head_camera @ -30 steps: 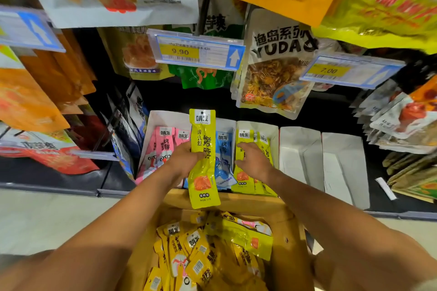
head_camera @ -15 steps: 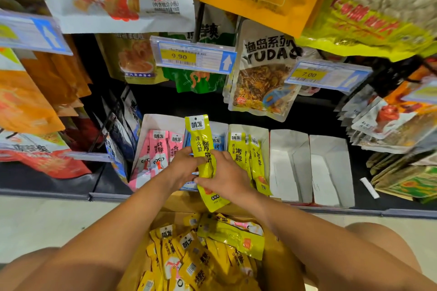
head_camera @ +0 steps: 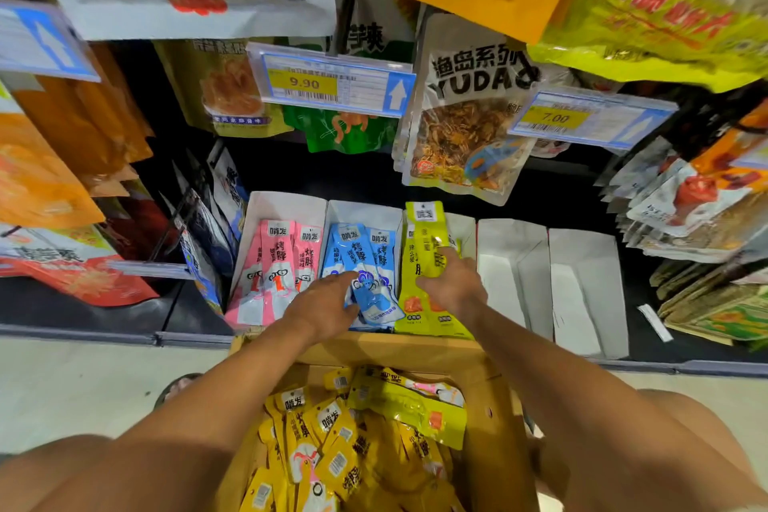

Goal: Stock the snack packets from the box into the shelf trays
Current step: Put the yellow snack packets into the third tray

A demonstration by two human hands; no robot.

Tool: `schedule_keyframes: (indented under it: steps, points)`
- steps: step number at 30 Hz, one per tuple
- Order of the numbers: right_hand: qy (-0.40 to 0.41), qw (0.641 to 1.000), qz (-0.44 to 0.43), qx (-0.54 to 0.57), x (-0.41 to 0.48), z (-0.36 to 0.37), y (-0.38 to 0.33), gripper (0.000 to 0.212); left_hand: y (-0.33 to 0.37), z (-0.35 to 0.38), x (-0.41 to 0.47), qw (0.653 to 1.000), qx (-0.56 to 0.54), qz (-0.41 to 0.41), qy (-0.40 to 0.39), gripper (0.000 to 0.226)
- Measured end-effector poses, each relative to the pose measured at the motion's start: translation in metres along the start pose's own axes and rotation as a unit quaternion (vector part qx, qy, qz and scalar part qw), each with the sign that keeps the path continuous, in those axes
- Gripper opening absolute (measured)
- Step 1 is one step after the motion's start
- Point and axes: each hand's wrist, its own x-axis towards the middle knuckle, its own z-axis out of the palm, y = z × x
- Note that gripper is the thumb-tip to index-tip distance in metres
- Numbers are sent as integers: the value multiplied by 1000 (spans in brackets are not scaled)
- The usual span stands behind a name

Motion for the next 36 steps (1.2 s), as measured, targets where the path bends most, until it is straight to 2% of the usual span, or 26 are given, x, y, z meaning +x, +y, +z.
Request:
schedule_keyframes:
  steps: [4, 9, 18, 23, 28, 30, 32, 36]
  points:
    - [5, 998, 64, -15, 23, 0, 35, 78, -4, 4, -1, 996, 72, 1, -53, 71]
    - [-15, 997, 76, -5, 39, 16, 52, 74, 0, 2, -3, 990, 119, 5, -69, 70]
    - [-24, 997, 61, -51, 48, 44, 58, 76, -4, -3, -5, 990, 128, 0, -67, 68]
    - [-44, 996, 65, -37, 52, 48, 58, 72, -2, -4, -7, 989, 128, -5, -74, 68]
    - [-38, 996, 73, 20, 57, 44, 64, 83, 1, -4, -7, 989, 123, -10, -79, 67]
    - [-47, 994, 85, 42, 60, 42, 65, 76, 0, -3, -6, 989, 120, -9, -81, 66]
    - [-60, 994, 85, 39, 61, 40, 65, 60, -1, -3, -5, 990, 116, -10, -84, 66]
    - [-47, 992, 87, 80, 59, 40, 63, 40, -2, -2, -3, 991, 110, -9, -82, 67]
